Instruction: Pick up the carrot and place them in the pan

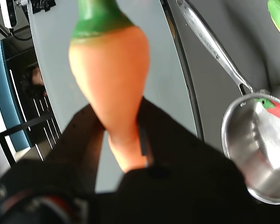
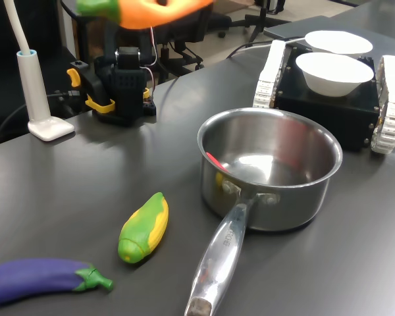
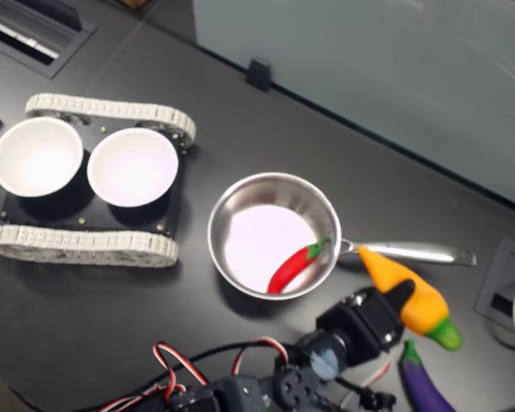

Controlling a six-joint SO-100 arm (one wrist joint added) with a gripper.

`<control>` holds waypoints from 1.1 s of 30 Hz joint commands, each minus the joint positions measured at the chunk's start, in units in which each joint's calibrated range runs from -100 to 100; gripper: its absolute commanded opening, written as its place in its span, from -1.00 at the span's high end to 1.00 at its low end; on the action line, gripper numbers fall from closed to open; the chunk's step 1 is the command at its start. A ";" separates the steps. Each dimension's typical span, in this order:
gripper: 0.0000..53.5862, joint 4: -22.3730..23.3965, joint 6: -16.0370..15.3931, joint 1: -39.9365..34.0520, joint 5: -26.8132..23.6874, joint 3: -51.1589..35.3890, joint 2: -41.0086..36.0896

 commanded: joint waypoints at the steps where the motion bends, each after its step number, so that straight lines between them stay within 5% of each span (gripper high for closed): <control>1: 1.00 -3.51 3.80 -9.88 -0.34 -5.75 -2.46; 17: 1.00 -3.51 7.16 -28.11 -2.88 -1.57 1.84; 33: 1.00 -9.82 10.27 -39.35 -4.64 20.70 -0.78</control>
